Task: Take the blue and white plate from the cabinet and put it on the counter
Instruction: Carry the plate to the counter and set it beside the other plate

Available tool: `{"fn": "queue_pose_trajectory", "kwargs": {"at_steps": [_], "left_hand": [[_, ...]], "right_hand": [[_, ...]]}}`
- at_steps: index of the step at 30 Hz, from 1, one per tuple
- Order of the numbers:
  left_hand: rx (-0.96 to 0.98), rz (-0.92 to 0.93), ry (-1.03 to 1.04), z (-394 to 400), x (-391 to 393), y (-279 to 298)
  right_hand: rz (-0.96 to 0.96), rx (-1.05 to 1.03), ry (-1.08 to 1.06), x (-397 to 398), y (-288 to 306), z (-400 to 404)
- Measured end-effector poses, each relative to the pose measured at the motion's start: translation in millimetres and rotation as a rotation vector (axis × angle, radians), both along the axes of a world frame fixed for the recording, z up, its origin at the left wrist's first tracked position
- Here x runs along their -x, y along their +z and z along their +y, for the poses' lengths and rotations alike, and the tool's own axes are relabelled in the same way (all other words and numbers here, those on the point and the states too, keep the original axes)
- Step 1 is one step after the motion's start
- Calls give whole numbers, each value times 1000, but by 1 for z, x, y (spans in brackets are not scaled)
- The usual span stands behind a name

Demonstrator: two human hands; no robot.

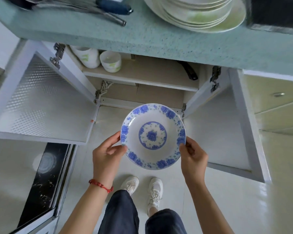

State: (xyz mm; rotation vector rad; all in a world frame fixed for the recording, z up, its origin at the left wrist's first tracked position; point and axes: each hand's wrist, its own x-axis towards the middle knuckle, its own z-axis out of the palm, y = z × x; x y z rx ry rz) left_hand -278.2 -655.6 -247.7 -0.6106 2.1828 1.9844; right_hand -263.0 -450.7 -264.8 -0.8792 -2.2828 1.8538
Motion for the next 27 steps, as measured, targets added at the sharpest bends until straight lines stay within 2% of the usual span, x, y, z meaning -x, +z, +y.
{"fn": "queue_pose_trajectory", "kwargs": {"at_steps": [1, 4, 10, 18, 27], "left_hand": [[5, 9, -73, 5, 0, 25], [54, 63, -111, 6, 4, 34], [48, 115, -334, 17, 11, 83], [4, 116, -608, 33, -4, 110], [-20, 124, -913, 78, -54, 129]], "right_hand": [[2, -9, -66, -10, 25, 6], [6, -8, -104, -15, 29, 2], [53, -5, -352, -56, 71, -1], [89, -44, -605, -120, 108, -11], [101, -116, -892, -217, 132, -12]]}}
